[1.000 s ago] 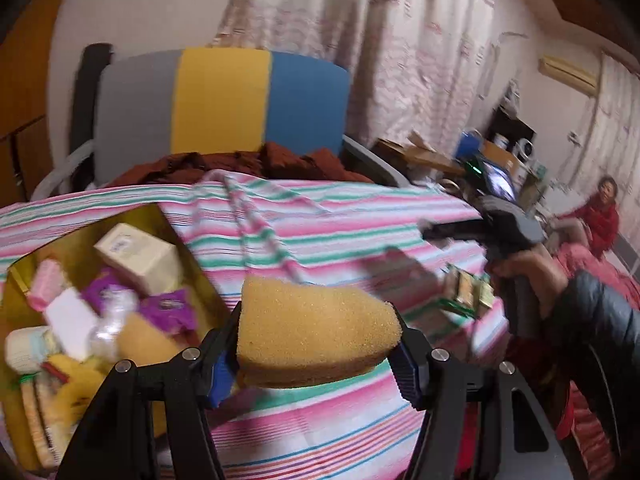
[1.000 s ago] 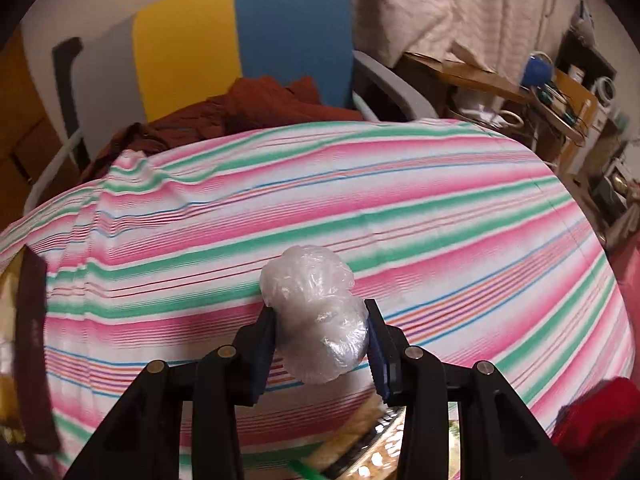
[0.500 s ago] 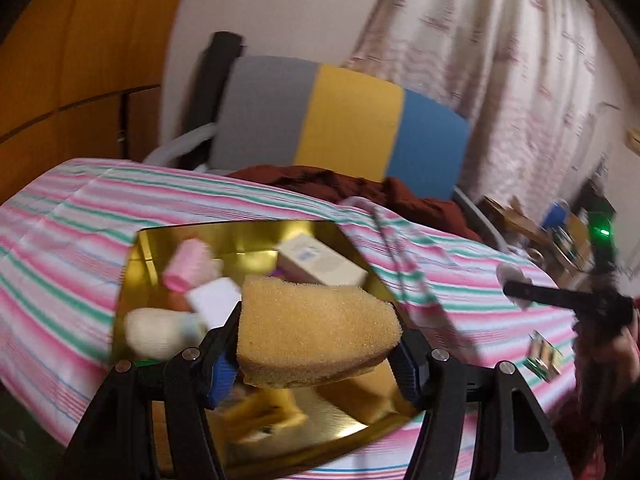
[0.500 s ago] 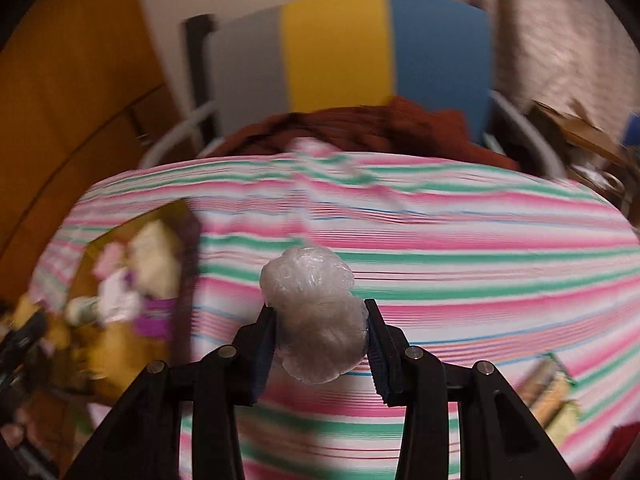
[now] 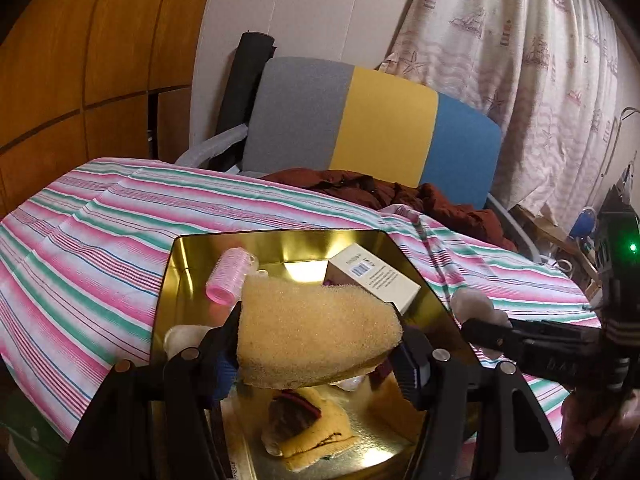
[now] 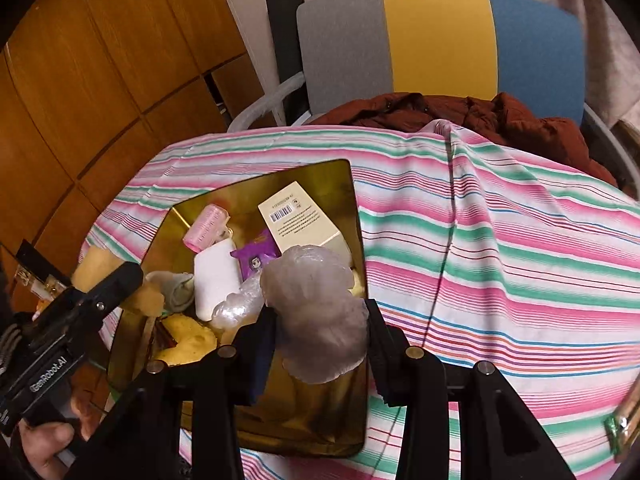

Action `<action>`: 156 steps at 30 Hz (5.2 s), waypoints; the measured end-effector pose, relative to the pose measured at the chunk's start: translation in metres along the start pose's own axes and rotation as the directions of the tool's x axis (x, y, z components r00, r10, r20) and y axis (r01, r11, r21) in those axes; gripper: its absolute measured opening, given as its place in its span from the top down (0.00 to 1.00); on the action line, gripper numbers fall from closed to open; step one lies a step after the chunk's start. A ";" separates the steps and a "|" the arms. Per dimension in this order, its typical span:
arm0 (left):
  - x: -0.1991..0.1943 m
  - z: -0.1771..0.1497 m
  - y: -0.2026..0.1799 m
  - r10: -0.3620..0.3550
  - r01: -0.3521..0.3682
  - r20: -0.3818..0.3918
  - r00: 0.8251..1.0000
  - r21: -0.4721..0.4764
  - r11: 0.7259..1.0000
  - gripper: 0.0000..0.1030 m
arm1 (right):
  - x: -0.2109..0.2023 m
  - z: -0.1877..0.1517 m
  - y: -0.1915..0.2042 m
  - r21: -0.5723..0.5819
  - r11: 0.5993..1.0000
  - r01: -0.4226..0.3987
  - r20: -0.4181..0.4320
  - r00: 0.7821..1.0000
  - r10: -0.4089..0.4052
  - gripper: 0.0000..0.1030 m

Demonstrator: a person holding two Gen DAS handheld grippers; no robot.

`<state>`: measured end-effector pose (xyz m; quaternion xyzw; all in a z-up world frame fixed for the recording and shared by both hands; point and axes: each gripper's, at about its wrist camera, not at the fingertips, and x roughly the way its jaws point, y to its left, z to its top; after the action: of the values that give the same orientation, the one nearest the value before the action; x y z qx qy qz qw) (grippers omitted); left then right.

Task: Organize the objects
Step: 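Release the yellow sponge and plastic bag into the tray with both tools, then withdraw both open tools from the tray toward the cracker packet and green box, then grasp the cream box with green print with the right tool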

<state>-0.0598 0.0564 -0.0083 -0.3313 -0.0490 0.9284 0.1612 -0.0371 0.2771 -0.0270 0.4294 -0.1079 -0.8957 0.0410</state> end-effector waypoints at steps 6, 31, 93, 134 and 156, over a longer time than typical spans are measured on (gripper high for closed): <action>0.004 0.001 -0.004 0.026 -0.026 -0.008 1.000 0.011 1.000 0.34 | 0.013 -0.005 0.002 0.012 1.000 -0.025 -0.021 0.999 0.025 0.40; -0.005 -0.010 -0.013 0.075 -0.074 -0.032 0.997 0.043 0.996 0.20 | -0.025 -0.027 0.001 0.024 0.999 0.035 0.060 0.998 -0.036 0.12; -0.009 -0.057 -0.065 -0.144 0.162 -0.131 0.981 0.136 0.977 0.21 | -0.146 -0.107 -0.322 0.762 0.512 0.397 -0.232 0.905 -0.356 0.00; 0.004 -0.049 -0.146 -0.241 0.296 -0.207 0.948 0.303 0.906 0.21 | -0.072 -0.052 -0.285 0.372 0.864 0.339 -0.313 0.922 -0.227 0.00; 0.039 -0.044 -0.215 -0.297 0.395 -0.301 0.906 0.348 0.850 0.27 | -0.102 -0.066 -0.335 0.422 0.793 0.439 -0.332 0.889 -0.316 0.28</action>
<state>-0.0027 0.2714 -0.0230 -0.3846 0.1027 0.8275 0.3958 0.0844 0.6102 -0.0660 0.5453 -0.2349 -0.7692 -0.2363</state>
